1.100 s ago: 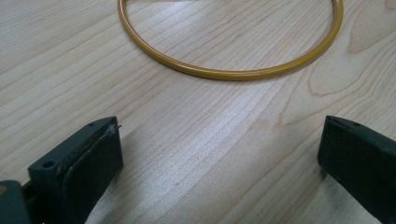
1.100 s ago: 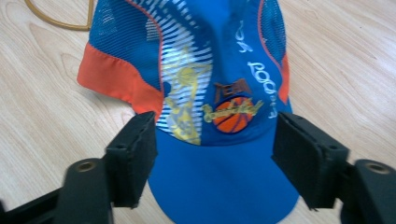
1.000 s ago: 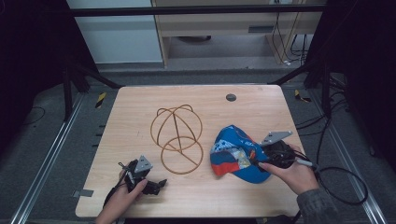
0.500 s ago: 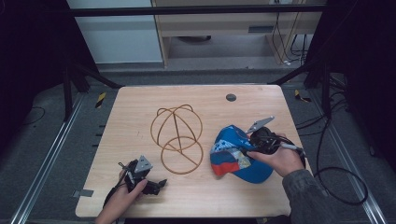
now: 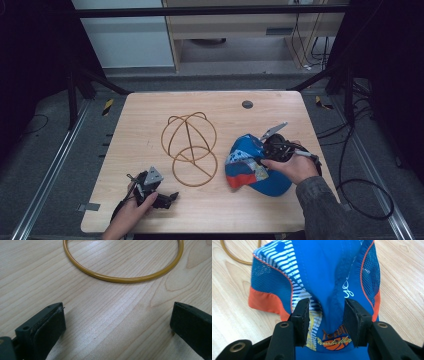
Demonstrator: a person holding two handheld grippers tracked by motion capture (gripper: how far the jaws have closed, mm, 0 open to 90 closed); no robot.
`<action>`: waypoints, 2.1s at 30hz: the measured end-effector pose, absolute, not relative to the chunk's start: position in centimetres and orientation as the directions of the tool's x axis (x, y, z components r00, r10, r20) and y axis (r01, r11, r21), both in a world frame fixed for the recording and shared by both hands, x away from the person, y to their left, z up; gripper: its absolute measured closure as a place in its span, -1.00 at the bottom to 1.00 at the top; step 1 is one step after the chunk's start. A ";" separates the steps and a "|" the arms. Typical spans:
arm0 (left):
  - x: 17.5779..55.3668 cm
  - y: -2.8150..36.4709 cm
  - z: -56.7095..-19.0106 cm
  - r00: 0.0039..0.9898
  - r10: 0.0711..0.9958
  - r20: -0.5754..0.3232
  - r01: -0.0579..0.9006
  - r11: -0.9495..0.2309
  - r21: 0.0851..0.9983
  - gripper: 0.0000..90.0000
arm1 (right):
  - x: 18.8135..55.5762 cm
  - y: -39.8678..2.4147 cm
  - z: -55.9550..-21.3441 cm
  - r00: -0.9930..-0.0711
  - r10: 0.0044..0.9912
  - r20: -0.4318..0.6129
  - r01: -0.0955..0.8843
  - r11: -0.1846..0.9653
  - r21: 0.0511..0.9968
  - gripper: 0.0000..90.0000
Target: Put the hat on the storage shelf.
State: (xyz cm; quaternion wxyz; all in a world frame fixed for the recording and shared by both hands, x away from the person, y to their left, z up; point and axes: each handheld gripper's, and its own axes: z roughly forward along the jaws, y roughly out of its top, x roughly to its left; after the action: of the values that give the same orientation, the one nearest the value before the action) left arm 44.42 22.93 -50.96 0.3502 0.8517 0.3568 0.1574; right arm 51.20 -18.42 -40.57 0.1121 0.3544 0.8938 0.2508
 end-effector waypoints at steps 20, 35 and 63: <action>44.4 22.9 -51.0 0.696 0.718 0.018 0.497 -0.500 0.709 -1.00 | 51.5 -19.2 -40.3 -0.731 0.681 0.049 0.591 0.594 0.546 1.00; 44.4 22.9 -51.0 0.695 0.718 0.019 0.497 -0.500 0.709 -1.00 | 50.8 -20.0 -34.2 -0.739 0.674 0.014 0.536 0.574 0.619 1.00; 44.4 23.0 -50.9 0.696 0.718 0.019 0.498 -0.501 0.708 -1.00 | 50.1 -18.1 -22.8 -0.758 0.647 -0.078 0.394 0.551 0.735 1.00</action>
State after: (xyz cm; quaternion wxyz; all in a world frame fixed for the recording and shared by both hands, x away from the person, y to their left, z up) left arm 44.36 22.95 -50.93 0.3496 0.8519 0.3567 0.1574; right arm 50.07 -18.10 -22.83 0.1730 0.3015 0.8635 0.3653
